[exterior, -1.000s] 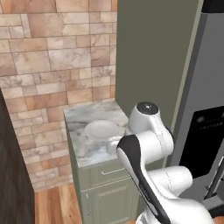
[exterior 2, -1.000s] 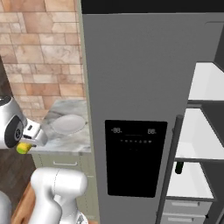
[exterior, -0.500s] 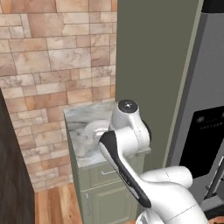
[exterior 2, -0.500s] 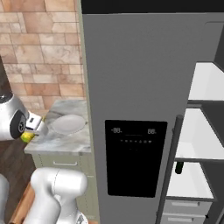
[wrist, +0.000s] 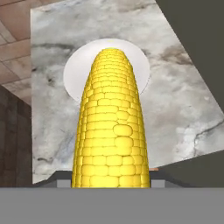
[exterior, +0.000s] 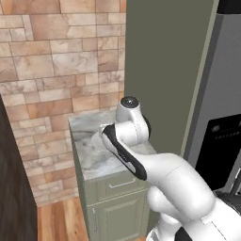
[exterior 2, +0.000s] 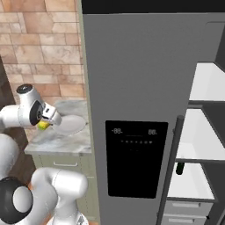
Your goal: Pick corn from the fridge and place it on the plate on the counter.
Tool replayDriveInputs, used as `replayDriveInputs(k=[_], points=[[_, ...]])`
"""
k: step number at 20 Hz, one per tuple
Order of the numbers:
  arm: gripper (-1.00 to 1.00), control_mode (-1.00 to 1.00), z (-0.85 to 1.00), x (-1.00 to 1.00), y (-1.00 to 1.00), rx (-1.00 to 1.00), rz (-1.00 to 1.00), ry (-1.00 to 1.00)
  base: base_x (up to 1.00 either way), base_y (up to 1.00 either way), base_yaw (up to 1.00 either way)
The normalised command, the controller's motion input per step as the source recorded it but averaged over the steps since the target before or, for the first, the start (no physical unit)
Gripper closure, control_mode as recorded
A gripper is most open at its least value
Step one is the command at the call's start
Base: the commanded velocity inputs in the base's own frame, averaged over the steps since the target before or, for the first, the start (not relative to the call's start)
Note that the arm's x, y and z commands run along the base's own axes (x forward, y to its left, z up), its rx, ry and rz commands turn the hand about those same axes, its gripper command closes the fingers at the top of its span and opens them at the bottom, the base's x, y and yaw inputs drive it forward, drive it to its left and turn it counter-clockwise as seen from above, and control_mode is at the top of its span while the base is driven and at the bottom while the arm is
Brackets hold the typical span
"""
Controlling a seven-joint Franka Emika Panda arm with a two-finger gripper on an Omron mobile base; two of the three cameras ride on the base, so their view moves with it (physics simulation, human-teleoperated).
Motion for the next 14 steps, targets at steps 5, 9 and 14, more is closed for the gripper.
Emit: replayDriveInputs(k=[5,9,14], points=[[1.0,-1.0,-0.01,0.96,-0.03,0.01,0.01,0.03,0.0,0.0,0.0],[1.0,-1.0,-0.19,0.78,-0.15,0.0,0.0,0.04,0.0,0.0,0.0],[1.0,-1.0,-0.51,0.04,-0.01,0.0,0.0,0.0,0.0,0.0,0.0]])
